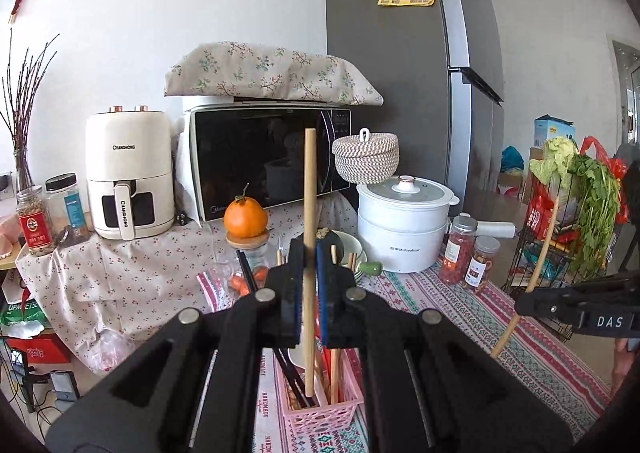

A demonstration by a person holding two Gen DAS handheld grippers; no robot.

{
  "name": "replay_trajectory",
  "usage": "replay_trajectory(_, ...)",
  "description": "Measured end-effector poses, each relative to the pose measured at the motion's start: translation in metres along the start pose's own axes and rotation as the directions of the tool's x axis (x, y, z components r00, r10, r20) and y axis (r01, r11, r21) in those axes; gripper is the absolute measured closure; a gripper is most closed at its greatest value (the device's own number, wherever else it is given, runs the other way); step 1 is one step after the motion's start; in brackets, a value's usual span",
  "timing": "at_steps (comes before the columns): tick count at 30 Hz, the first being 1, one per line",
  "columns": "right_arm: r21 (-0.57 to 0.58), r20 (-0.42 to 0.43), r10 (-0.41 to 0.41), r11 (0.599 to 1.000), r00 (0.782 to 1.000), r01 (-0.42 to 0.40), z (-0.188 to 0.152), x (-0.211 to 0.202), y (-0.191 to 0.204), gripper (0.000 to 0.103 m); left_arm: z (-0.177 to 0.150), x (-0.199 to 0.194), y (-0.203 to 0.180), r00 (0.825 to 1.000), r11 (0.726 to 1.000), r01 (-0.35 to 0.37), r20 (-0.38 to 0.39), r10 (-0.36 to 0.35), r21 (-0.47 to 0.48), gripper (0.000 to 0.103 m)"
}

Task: Organize utensils
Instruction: 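Lower both held bamboo chopsticks into the pink basket and open both tools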

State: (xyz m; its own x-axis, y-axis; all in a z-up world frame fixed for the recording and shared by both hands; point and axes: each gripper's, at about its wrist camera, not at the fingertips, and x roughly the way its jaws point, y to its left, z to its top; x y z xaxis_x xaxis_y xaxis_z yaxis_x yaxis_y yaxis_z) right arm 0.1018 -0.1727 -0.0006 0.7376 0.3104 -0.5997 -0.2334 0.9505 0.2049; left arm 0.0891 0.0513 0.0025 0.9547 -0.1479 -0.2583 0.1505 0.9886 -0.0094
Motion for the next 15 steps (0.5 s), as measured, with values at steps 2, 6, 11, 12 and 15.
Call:
replay_trajectory(2,-0.002,0.003,0.006,1.0,1.0,-0.006,0.0,0.003,0.003,0.096,-0.005,0.008,0.001,1.0,1.0,0.003,-0.028,-0.003,-0.008,0.096)
replay_trajectory(6,-0.009,0.006,0.012,1.0,1.0,-0.012,0.001,0.009,0.007,0.096,-0.012,0.024,0.005,0.993,0.999,0.007,-0.117,-0.012,-0.042,0.096)
replay_trajectory(11,-0.011,0.011,0.03,0.999,0.999,-0.03,0.001,0.013,0.01,0.096,-0.022,0.037,0.013,0.974,0.997,-0.002,-0.225,-0.015,-0.077,0.093)
replay_trajectory(12,-0.012,0.014,0.035,0.999,0.999,-0.035,0.001,0.014,0.012,0.096,-0.022,0.037,0.016,0.972,0.996,-0.003,-0.236,-0.018,-0.09,0.085)
replay_trajectory(15,-0.015,0.031,0.055,0.998,0.998,-0.054,0.002,0.013,0.019,0.096,-0.022,0.03,0.025,0.969,0.989,-0.01,-0.246,-0.028,-0.15,0.057)
